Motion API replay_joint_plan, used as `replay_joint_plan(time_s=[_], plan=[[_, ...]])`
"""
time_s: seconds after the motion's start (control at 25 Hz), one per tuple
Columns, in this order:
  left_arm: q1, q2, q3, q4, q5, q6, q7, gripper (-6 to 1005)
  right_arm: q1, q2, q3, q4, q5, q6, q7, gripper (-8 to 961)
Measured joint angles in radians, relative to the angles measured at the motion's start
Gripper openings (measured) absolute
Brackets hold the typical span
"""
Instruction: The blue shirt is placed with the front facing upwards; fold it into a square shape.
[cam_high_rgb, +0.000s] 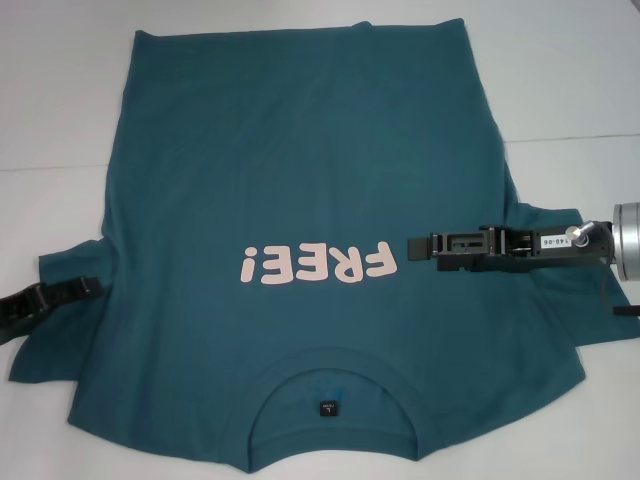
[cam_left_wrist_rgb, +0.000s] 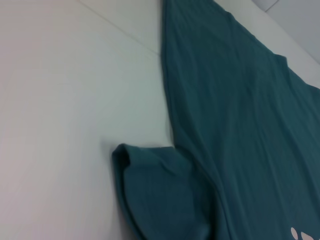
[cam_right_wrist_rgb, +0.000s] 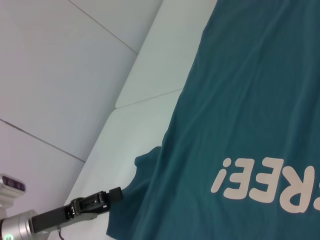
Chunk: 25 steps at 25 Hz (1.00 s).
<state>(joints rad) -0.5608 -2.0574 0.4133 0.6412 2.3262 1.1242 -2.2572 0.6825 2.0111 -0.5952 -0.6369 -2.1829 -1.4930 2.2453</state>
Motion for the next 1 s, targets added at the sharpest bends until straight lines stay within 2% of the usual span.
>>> replay_joint_plan(time_s=[0.36, 0.68, 1.0], plan=[[-0.007, 0.008, 0.005, 0.010, 0.019, 0.014, -0.074, 803, -0.010, -0.004, 0.000, -0.005, 0.017, -0.001, -0.001, 898], [-0.013, 0.011, 0.005, 0.011, 0.015, 0.034, -0.064, 472, -0.012, -0.005, 0.000, -0.005, 0.021, -0.003, -0.001, 897], [-0.015, 0.027, -0.031, 0.013, 0.012, 0.107, -0.118, 144, -0.013, -0.006, 0.000, -0.002, 0.022, -0.005, -0.001, 897]])
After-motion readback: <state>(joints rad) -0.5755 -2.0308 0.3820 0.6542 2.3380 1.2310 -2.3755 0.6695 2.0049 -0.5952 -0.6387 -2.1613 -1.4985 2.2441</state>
